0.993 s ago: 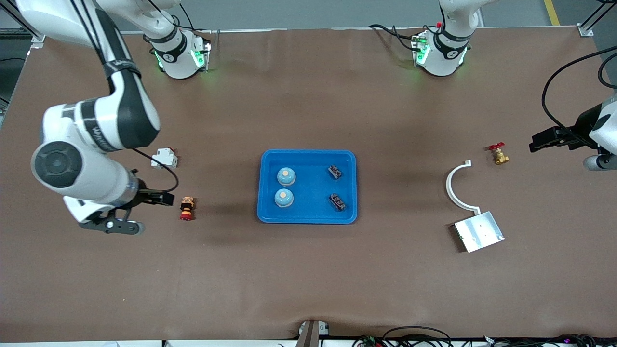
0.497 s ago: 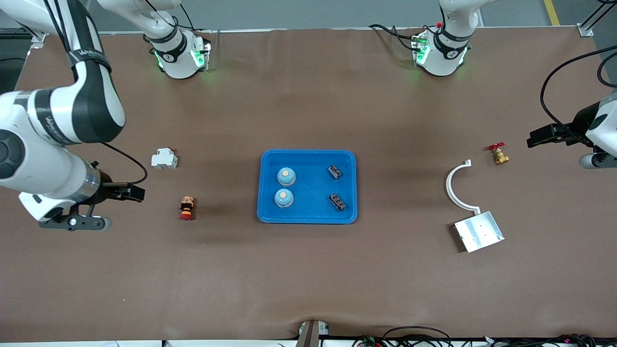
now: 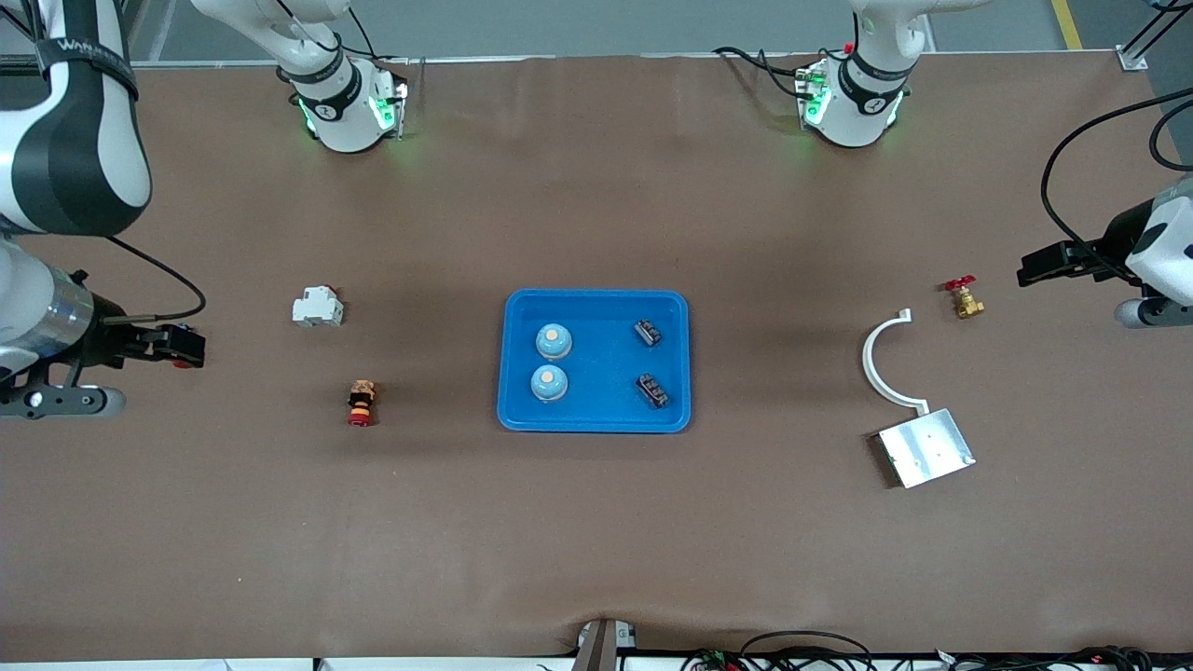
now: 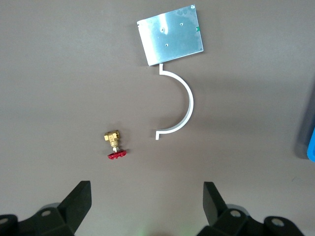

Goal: Place electrolytic capacitor and blue bell in tray

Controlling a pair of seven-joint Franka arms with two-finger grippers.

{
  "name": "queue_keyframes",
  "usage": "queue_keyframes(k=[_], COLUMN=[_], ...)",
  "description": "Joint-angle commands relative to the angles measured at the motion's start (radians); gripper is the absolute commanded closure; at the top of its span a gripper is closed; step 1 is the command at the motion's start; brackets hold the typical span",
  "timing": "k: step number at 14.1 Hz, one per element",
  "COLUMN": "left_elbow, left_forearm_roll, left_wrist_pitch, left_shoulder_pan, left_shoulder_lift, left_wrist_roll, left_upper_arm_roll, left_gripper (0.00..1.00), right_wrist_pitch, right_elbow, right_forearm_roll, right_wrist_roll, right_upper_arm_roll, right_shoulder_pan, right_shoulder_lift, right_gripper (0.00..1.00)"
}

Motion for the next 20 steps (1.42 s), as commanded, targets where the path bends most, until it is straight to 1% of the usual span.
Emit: queue_keyframes(k=[1,2,3,4,5,7,10,12,18,20], left_elbow=[0.025,0.025,0.023,0.023,0.022,0.022,0.025,0.030,0.039,0.069], left_forearm_roll=[-0.020,-0.020,-0.022,-0.020,-0.020,-0.020,-0.020,-0.020,-0.029,-0.038], left_wrist_pitch=[-0.024,-0.024,-0.024,-0.024,-0.024,-0.024,-0.024,-0.024,-0.024,-0.024], left_shoulder_pan=[-0.034,-0.033,-0.033,-0.033,-0.034,-0.043,-0.043,-0.043,-0.039,-0.045], left_shoulder_lift=[0.005,0.005,0.005,0.007,0.007,0.012,0.019,0.018,0.018,0.018], left_wrist_roll=[0.010,0.010,0.011,0.010,0.010,0.007,0.010,0.010,0.010,0.007], left_upper_arm_roll=[0.041,0.041,0.041,0.041,0.039,0.039,0.039,0.039,0.039,0.039], left_gripper=[0.00,0.00,0.00,0.00,0.00,0.00,0.00,0.00,0.00,0.00], right_wrist_pitch=[0.004,0.004,0.004,0.001,-0.001,-0.001,0.003,-0.001,-0.004,-0.002], right_elbow=[-0.086,-0.100,-0.108,-0.111,-0.112,-0.140,-0.216,-0.243,-0.246,-0.246], right_forearm_roll=[0.015,0.015,0.047,0.105,0.125,0.125,0.127,0.127,0.127,0.130], right_wrist_roll=[0.001,0.011,0.015,0.015,0.014,0.014,0.014,0.012,0.012,0.014], right_upper_arm_roll=[0.016,0.018,0.017,0.013,0.012,0.012,0.012,0.012,0.010,0.010], right_shoulder_pan=[-0.009,-0.009,-0.011,-0.015,-0.026,-0.028,-0.028,-0.029,-0.038,-0.054], right_shoulder_lift=[-0.091,-0.106,-0.118,-0.129,-0.138,-0.184,-0.291,-0.339,-0.353,-0.353], right_gripper=[0.00,0.00,0.00,0.00,0.00,0.00,0.00,0.00,0.00,0.00])
